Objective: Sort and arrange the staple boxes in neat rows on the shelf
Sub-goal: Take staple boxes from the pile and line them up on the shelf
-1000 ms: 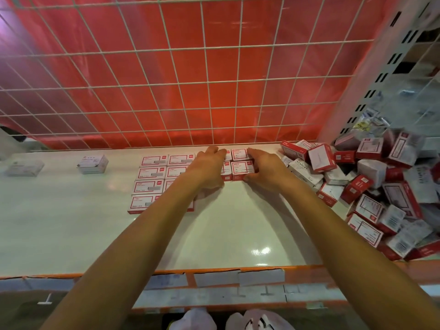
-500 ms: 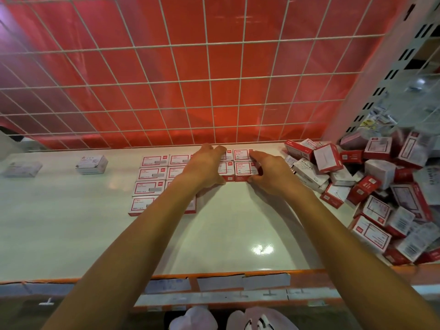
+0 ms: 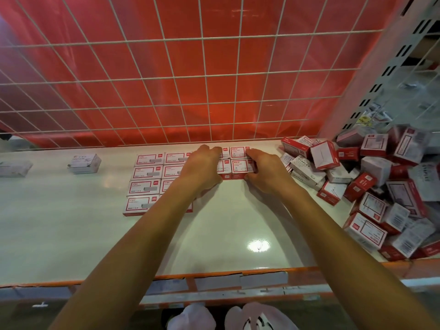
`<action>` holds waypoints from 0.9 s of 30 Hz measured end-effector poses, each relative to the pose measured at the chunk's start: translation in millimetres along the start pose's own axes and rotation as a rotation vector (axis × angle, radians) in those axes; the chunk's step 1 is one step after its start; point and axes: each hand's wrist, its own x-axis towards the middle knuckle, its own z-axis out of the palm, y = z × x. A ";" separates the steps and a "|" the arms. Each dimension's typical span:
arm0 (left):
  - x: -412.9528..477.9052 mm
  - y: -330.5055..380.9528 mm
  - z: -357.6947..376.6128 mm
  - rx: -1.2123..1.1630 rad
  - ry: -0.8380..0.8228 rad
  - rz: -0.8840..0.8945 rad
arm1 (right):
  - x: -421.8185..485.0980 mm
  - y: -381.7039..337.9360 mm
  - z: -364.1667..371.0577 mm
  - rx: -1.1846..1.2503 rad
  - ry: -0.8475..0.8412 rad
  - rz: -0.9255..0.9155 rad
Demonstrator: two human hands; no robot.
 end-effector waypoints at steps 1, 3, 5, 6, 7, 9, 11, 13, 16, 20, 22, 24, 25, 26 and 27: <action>-0.5 0.0 -0.2 0.002 -0.001 0.002 | -0.2 -0.1 -0.4 0.004 -0.001 -0.001; -0.6 0.8 -0.1 0.007 0.000 0.006 | -0.6 -0.7 0.2 0.014 0.004 0.003; -0.9 2.2 0.1 0.009 -0.002 0.002 | -1.0 -0.9 2.5 0.046 0.012 0.016; -1.3 2.4 0.4 0.009 -0.001 -0.001 | -0.9 -0.7 4.1 0.051 0.019 0.017; -1.8 2.8 0.4 0.009 0.002 -0.002 | -0.9 -0.2 5.2 0.048 0.026 0.014; -3.6 3.8 0.8 0.011 0.009 -0.003 | -1.1 0.8 6.9 0.048 0.032 0.017; -5.4 4.5 1.6 0.012 0.016 -0.004 | -1.4 0.9 8.9 0.067 0.035 0.027; -6.8 4.6 2.7 0.010 0.023 -0.004 | -1.2 0.6 11.6 0.074 0.044 0.027; -9.1 4.4 3.0 0.003 0.021 0.002 | -1.6 0.4 11.8 0.085 0.045 0.032; -10.4 4.7 2.7 0.008 0.011 0.002 | -4.5 2.2 9.0 0.087 0.039 0.023; -11.0 6.0 3.2 0.012 0.005 0.002 | -5.7 3.2 8.4 0.048 0.056 -0.008; -11.8 6.9 4.2 0.030 0.003 0.003 | -6.2 3.4 7.5 0.025 0.062 -0.031; -12.0 6.9 4.9 0.040 0.004 0.000 | -6.2 3.2 6.8 0.024 0.059 -0.034; -11.9 6.7 5.8 0.046 0.004 -0.003 | -6.3 2.7 6.1 0.027 0.056 -0.033; -11.9 6.6 6.6 0.050 0.003 -0.007 | -6.2 2.2 5.6 0.030 0.054 -0.031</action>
